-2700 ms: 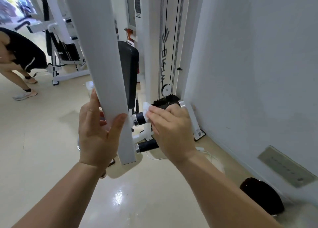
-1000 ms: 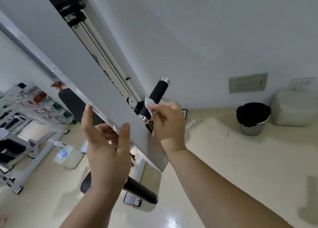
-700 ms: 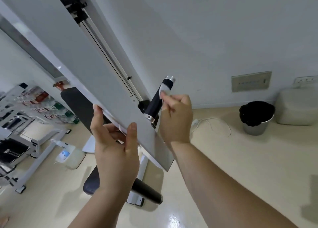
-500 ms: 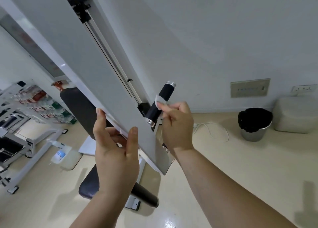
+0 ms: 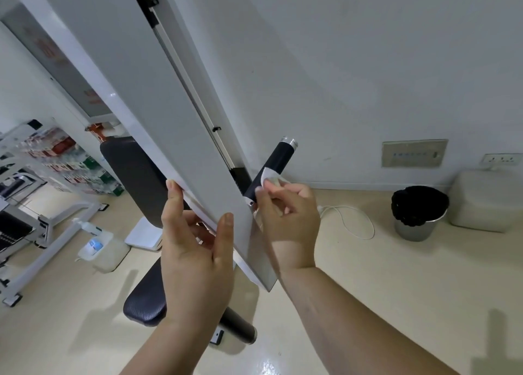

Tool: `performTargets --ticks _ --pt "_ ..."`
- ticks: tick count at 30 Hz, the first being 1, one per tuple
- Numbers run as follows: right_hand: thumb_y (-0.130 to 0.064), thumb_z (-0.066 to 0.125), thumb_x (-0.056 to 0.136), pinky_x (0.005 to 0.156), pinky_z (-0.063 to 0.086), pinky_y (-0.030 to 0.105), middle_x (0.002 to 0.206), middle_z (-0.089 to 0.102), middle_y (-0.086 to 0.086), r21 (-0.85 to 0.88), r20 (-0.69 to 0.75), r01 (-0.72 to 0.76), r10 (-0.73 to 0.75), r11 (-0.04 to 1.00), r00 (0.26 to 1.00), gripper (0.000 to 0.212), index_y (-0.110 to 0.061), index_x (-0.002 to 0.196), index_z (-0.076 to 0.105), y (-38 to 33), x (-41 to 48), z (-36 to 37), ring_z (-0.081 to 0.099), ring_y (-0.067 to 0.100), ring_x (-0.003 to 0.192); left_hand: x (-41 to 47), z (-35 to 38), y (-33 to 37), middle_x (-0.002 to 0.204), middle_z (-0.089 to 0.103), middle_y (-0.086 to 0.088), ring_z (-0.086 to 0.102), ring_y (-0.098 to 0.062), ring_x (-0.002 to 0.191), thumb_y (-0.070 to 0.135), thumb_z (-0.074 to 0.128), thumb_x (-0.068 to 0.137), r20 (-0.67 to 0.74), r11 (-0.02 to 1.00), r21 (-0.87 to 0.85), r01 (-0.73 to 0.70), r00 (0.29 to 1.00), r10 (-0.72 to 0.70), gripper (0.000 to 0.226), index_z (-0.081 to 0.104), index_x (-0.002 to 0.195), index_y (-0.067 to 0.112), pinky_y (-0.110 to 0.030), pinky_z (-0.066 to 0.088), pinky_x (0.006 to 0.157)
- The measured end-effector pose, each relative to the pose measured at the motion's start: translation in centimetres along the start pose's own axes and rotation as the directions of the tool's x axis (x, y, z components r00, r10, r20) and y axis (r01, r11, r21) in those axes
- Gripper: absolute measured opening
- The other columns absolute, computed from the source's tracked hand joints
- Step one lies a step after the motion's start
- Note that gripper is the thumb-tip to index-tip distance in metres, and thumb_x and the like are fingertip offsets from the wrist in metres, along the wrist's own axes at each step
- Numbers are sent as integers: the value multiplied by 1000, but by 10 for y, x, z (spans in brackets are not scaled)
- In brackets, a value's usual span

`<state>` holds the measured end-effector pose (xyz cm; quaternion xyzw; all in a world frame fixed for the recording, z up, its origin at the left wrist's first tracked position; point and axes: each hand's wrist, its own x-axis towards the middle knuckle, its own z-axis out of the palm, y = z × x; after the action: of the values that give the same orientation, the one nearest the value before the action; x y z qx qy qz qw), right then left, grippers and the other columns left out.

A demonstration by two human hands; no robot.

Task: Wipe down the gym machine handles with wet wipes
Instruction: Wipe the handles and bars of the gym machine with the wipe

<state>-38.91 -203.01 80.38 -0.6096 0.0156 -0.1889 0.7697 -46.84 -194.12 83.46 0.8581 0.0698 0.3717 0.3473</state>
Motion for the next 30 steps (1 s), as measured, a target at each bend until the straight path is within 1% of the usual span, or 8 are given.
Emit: performTargets --ticks 6,8,11,15,20,23,25,30 --pt "-7 68 91 78 44 8 101 66 0 -252 17 271 -275 929 961 10 -11 95 77 -11 66 -10 59 1 86 -4 0 2 97 53 14 58 -17 81 50 58 85 -25 999 -32 -12 1000 11 77 16 150 53 -36 54 68" --pt "-4 63 92 93 42 15 106 71 3 -389 191 481 -442 786 876 17 -9 101 76 -6 64 -14 60 18 101 -4 -1 0 98 53 13 58 -18 81 51 57 84 -36 999 -46 -11 999 10 77 17 149 54 -26 51 67" --pt "0 52 92 102 43 25 113 73 7 -291 501 748 -571 597 651 29 -5 106 76 1 50 -23 61 28 106 -1 -2 -4 102 55 8 58 -15 82 53 56 83 -41 999 -37 13 999 -14 76 17 148 52 -12 46 65" --pt "-2 45 90 97 50 34 111 75 8 -209 732 890 -539 404 417 37 -6 107 77 -14 83 -31 67 31 102 4 -5 -8 112 56 -1 57 -15 86 55 56 83 -16 1000 -14 15 1000 -15 76 15 147 56 -23 48 70" --pt "2 60 81 96 50 36 104 77 5 -387 748 834 -395 393 534 27 -9 97 79 -25 123 -20 66 28 99 1 -6 -6 119 57 2 58 -22 86 55 56 83 -21 1000 -13 13 1000 -14 78 10 144 70 -26 50 75" --pt "-2 44 81 90 38 15 98 77 -2 -170 899 867 -285 469 331 38 -13 91 79 -30 93 -7 58 3 90 1 -6 -8 115 55 3 57 -22 92 54 56 84 -27 1000 -8 18 999 -19 75 17 147 57 -17 44 75" --pt "-9 33 76 84 43 20 94 77 -3 -103 947 871 -219 480 233 47 -15 89 79 -42 91 -7 59 7 85 2 -7 -8 116 56 3 55 -18 92 55 55 83 -22 999 -17 29 999 -29 76 18 150 53 -13 43 74" --pt "-7 46 80 90 52 46 95 77 2 -367 867 830 -169 419 469 39 -20 95 79 -45 134 -5 66 28 97 5 -8 -5 103 50 11 54 -21 85 55 54 83 -30 1000 -12 10 1000 -11 76 10 144 60 -28 50 73"
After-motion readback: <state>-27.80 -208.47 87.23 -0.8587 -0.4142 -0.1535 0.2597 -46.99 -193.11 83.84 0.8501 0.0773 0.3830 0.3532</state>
